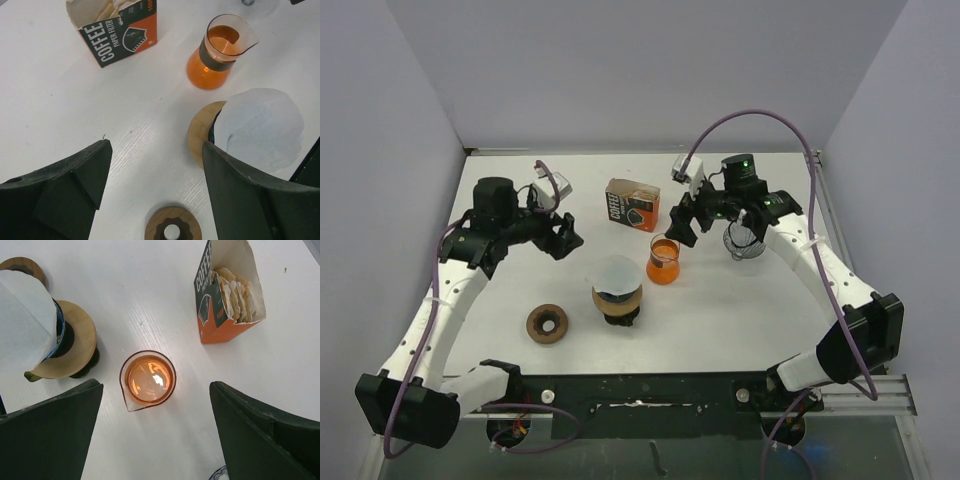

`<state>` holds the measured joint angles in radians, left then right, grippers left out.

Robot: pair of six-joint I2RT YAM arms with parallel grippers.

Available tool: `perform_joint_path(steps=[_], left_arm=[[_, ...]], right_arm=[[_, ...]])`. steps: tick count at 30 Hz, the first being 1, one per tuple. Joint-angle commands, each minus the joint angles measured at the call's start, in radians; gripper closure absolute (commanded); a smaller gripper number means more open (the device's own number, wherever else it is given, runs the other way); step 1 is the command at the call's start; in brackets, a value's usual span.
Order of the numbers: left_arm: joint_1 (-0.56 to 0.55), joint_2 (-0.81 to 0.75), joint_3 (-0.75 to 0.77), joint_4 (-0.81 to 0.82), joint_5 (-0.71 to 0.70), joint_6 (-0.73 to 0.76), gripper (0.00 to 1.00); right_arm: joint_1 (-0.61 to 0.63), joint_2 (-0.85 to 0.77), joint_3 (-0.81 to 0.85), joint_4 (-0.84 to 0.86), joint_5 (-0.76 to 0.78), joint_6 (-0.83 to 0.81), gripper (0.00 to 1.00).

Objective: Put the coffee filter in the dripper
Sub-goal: Move the coffee server to the center of the board.

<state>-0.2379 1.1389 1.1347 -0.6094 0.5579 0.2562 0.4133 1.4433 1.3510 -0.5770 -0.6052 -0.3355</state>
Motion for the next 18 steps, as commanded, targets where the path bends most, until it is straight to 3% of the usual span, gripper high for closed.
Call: perform_joint_path(steps=[1,10,18], left_arm=[[0.029,-0.043,0.022,0.001,-0.072,-0.017,0.27],[0.068,-0.061,-0.027,-0.111,-0.163,0.034,0.29],[0.099,-0.058,-0.056,-0.081,-0.226,0.008,0.29]], right_arm=[[-0.009,0.021,-0.017,0.047,0.021,-0.022,0.09],[-0.070,0.010,-0.104,0.102,0.008,-0.015,0.12],[-0.068,0.120,-0.068,0.115,0.064,0.049,0.27]])
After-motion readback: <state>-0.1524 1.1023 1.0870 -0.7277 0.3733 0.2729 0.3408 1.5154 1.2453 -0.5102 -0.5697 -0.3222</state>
